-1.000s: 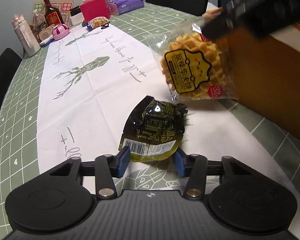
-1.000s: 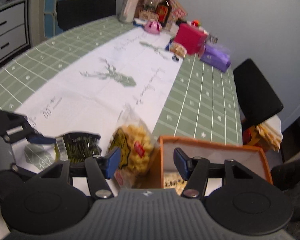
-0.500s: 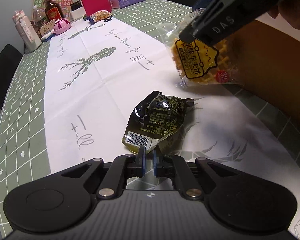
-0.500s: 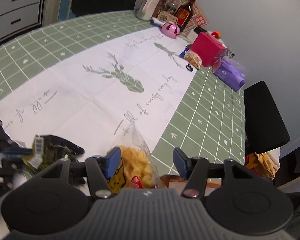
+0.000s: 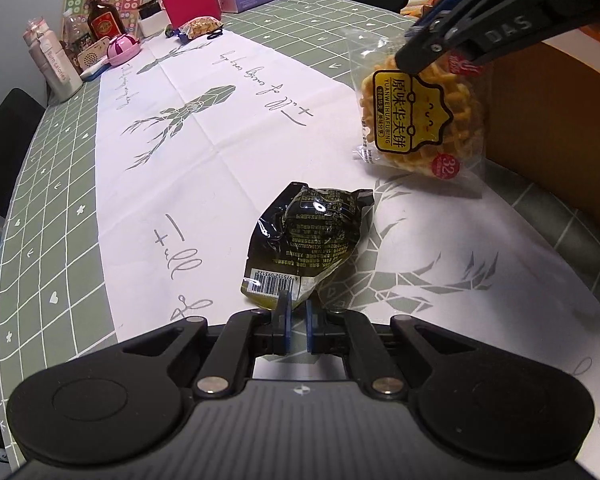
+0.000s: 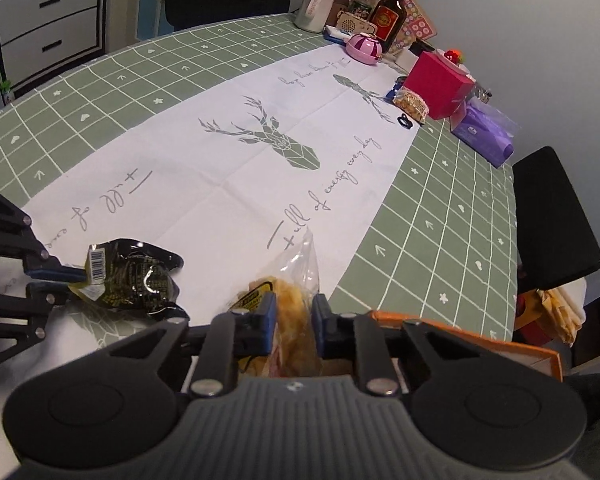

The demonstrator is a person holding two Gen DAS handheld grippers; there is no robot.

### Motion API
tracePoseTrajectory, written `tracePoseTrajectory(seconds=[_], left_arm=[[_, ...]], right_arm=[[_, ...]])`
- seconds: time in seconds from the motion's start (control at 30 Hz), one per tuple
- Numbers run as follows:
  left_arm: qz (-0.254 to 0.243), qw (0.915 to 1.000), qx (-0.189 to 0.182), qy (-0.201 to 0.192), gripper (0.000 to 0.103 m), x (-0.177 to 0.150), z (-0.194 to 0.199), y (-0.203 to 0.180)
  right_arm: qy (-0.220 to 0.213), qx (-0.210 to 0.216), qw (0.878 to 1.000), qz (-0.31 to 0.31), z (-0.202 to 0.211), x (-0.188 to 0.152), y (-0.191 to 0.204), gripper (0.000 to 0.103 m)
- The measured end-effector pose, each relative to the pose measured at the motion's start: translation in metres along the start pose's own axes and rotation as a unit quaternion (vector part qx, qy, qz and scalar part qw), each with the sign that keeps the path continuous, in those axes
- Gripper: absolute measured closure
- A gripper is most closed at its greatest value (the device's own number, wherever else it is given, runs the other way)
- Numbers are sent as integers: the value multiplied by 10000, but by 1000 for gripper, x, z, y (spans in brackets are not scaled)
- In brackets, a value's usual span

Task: Organize snacks
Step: 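Grasp the black foil snack with the left tool while the right tool grasps the waffle-cake bag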

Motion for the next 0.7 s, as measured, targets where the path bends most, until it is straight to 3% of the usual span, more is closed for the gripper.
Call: tracePoseTrajectory(seconds=[0.2,0.37,0.5,0.57,0.67,0.7], left_arm=[[0,9999,-69,85,96,-13,8,7],[-92,9997,-119,212,96,-24,17,6],[-210,9985,-337,367,96,-36,26,-2],[-303,9975,-438,456,94,-42,28,-8],[-397,9968,-528,454,72,-46,33,-12],[-399,9967,-540,454,54,-46,35,-12]], right_arm=[[-86,657,9968,-454,26,-13,5,91],[130,1666,9829,-768,34,-33,26,92],[325,2027,9743,-930,31,-49,33,93],[443,1882,9773,-867,25,-57,33,93],[604,1588,9833,-655,16,-68,36,90],[636,1521,9846,-578,15,-71,39,86]])
Point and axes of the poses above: each gripper's, at about its wrist camera, not at the fingertips, and z roughly against the way its jaws point, y to its left, x to its top, the point moved 8 cm from there along -z, roughly the way its jaws point, and after that the axes turned 2 degrees about -z, right-handed, at the moved point
